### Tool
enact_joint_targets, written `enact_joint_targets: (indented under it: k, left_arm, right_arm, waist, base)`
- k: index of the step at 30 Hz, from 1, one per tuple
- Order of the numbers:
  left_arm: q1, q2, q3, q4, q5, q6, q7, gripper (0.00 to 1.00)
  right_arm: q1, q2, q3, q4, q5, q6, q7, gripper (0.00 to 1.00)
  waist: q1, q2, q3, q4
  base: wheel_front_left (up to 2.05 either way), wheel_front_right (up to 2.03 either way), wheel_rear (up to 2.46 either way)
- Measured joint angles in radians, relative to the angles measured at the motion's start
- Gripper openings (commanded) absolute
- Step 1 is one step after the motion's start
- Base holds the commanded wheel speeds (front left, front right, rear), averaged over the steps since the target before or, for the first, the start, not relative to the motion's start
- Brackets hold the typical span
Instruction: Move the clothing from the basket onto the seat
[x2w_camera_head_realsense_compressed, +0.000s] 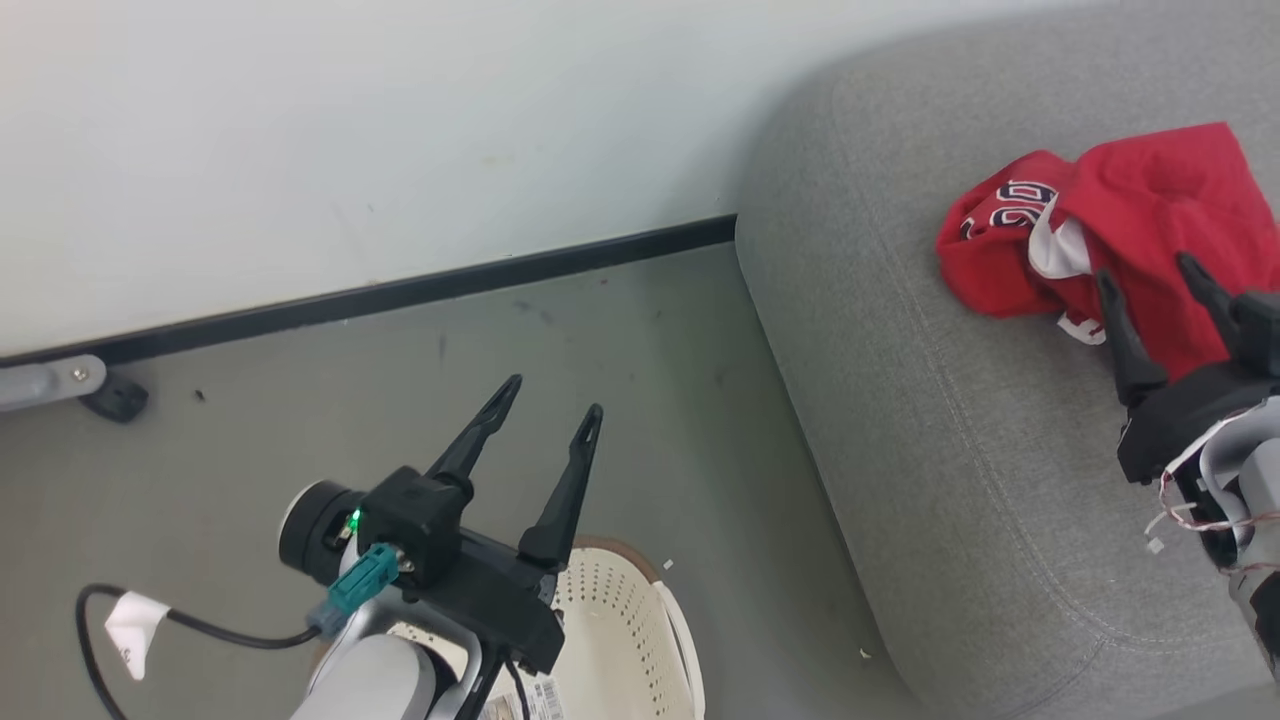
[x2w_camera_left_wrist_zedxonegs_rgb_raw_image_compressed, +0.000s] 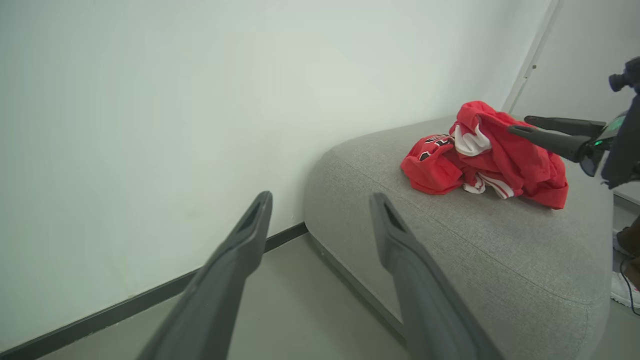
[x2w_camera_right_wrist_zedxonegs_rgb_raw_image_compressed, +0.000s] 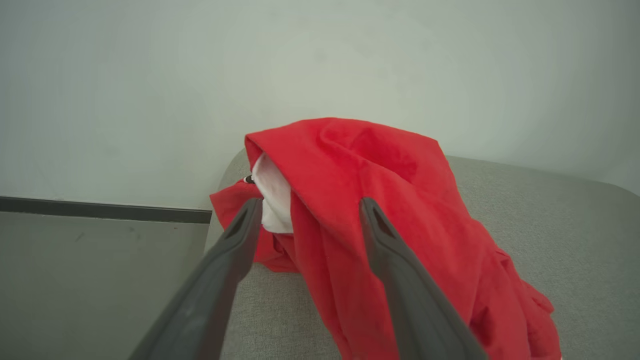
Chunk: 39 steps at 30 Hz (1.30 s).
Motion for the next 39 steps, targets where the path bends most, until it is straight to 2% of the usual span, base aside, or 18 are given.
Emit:
enact_joint_targets:
  k: [13,18,24,29,39]
  left_arm:
    - [0.14,-0.004,0.105,0.061,-0.06,0.063,-0.091,1.0]
    - [0.195,0.027,0.16,0.08,-0.06,0.087,-0.107,1.0]
    - [0.277,0.058,0.242,0.108,-0.062,0.104,-0.117,1.0]
    - [0.33,0.057,0.293,0.121,-0.062,0.105,-0.126,1.0]
    - [0.443,0.049,0.36,0.102,-0.058,0.113,-0.133,1.0]
  right_arm:
    - [0.235,0.033,-0.038,-0.195,0.002,-0.056,0.0,1.0]
    - [0.293,0.051,-0.046,-0.285,-0.001,-0.08,0.0,1.0]
    - [0.37,0.079,-0.048,-0.396,-0.015,-0.114,-0.001,1.0]
    - [0.464,0.102,-0.048,-0.48,-0.033,-0.154,-0.007,1.0]
    - [0.631,0.168,-0.037,-0.606,-0.038,-0.189,-0.007,1.0]
  waist:
    - [-0.0001,-0.0001,-0.116,0.038]
    - [-0.0001,0.0,-0.153,0.066]
    - [-0.0001,-0.0001,-0.2,0.097]
    - [-0.0001,-0.0001,-0.236,0.121]
    - [-0.0001,-0.0001,-0.298,0.158]
  base:
    - [0.0,0.0,0.0]
    - [0.0,0.0,0.0]
    - [0.0,0.0,0.0]
    - [0.0,0.0,0.0]
    - [0.0,0.0,0.0]
